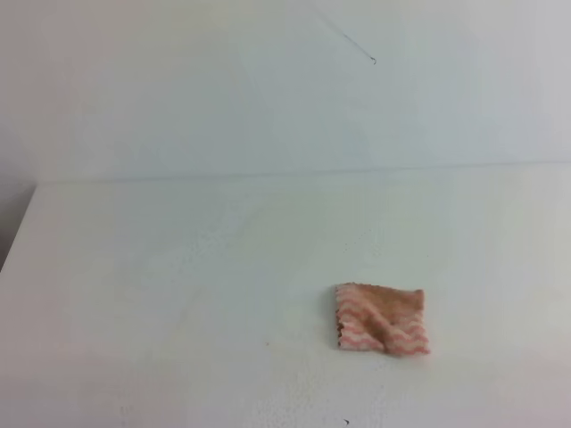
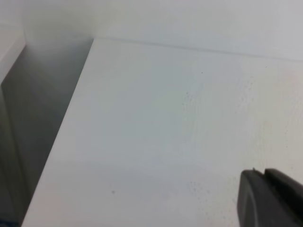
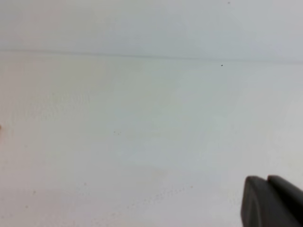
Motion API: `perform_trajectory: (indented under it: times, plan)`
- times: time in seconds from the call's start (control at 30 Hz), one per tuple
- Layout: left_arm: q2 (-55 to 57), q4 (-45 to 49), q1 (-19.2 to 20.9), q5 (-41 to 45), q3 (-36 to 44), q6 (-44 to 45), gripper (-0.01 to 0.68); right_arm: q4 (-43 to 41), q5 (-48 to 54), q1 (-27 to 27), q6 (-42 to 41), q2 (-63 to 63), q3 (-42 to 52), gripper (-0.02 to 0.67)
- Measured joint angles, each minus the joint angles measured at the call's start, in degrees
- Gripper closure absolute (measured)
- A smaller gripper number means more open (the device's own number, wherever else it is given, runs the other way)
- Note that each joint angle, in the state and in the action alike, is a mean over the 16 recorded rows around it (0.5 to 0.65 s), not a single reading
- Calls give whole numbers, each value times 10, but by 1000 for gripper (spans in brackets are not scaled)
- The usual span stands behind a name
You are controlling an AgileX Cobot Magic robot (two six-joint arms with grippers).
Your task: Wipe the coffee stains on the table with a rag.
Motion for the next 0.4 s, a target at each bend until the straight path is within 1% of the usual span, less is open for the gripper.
perform_trajectory:
  times: [0.4]
  plan:
    - [0,0,0,0,-1,0,675,1,2,0,-7,0,0,652]
